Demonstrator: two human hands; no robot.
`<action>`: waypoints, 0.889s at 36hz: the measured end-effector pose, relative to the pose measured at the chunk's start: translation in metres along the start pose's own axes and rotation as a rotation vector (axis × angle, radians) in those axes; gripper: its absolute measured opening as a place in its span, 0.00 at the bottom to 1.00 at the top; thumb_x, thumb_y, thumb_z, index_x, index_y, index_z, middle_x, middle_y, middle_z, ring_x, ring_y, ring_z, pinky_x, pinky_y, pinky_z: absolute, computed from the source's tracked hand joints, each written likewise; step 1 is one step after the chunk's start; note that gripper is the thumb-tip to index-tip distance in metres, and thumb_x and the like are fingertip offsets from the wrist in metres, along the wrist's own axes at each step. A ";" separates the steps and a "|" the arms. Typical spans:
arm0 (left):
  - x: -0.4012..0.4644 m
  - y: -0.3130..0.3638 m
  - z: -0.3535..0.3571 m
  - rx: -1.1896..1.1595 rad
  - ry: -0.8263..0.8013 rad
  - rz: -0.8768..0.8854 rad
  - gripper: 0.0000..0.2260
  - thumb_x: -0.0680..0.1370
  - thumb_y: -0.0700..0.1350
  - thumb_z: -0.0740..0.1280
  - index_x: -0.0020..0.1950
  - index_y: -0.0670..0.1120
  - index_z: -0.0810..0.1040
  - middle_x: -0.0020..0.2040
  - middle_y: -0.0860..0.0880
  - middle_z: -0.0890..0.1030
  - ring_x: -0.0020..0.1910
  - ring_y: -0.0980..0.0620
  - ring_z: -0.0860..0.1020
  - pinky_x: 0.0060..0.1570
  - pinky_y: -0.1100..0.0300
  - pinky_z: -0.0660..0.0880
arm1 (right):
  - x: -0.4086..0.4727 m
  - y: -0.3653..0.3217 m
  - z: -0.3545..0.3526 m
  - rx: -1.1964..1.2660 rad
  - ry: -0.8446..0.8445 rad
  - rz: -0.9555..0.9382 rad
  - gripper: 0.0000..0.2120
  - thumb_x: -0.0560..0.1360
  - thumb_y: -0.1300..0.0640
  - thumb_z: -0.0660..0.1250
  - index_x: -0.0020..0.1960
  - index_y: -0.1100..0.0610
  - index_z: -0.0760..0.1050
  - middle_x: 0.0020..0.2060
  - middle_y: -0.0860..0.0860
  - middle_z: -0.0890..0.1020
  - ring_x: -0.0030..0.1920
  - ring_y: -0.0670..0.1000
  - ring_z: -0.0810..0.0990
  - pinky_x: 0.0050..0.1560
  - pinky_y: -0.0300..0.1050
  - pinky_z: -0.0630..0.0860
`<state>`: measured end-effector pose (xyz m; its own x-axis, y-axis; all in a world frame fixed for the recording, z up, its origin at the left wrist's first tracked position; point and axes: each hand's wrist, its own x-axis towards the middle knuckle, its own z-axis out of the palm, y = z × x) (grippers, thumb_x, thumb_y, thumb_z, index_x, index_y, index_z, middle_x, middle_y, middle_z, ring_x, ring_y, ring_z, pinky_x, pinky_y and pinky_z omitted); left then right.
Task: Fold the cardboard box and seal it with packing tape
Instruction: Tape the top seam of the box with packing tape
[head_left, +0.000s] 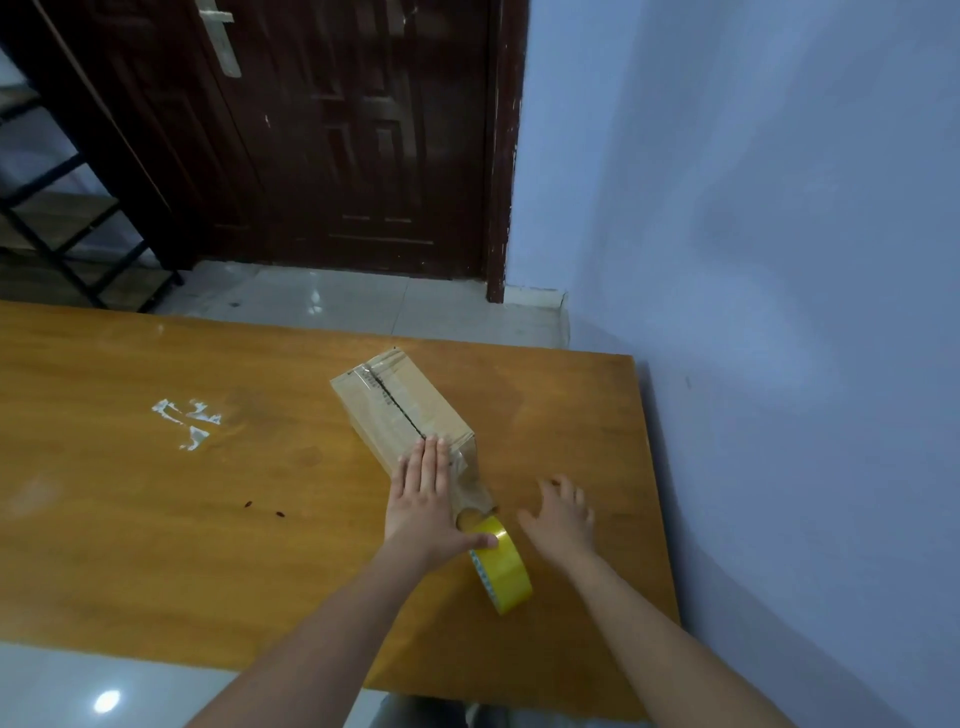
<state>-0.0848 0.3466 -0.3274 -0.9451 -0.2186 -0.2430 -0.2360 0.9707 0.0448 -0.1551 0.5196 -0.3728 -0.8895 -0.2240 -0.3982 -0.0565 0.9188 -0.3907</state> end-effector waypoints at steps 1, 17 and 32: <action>0.000 0.000 0.001 -0.001 0.003 -0.001 0.61 0.59 0.82 0.49 0.69 0.43 0.22 0.71 0.46 0.25 0.71 0.47 0.25 0.70 0.50 0.28 | 0.003 -0.011 -0.001 0.171 -0.019 -0.014 0.29 0.75 0.46 0.63 0.72 0.54 0.62 0.72 0.53 0.62 0.72 0.55 0.59 0.70 0.55 0.60; 0.004 -0.023 -0.006 -0.112 0.152 0.103 0.41 0.72 0.69 0.56 0.78 0.49 0.47 0.77 0.52 0.53 0.76 0.50 0.51 0.74 0.53 0.47 | -0.007 -0.066 0.007 0.830 -0.225 -0.122 0.10 0.72 0.66 0.69 0.37 0.53 0.76 0.34 0.47 0.78 0.38 0.45 0.76 0.37 0.33 0.71; 0.037 -0.030 -0.024 -0.102 0.296 0.099 0.12 0.75 0.54 0.68 0.51 0.46 0.74 0.52 0.47 0.74 0.52 0.45 0.72 0.50 0.53 0.69 | -0.017 -0.060 0.017 0.807 -0.136 -0.107 0.04 0.72 0.61 0.71 0.41 0.62 0.79 0.36 0.53 0.77 0.39 0.48 0.73 0.41 0.41 0.68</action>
<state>-0.1181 0.3069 -0.3146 -0.9857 -0.1578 0.0588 -0.1472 0.9769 0.1548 -0.1295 0.4631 -0.3566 -0.8323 -0.3820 -0.4017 0.2513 0.3858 -0.8877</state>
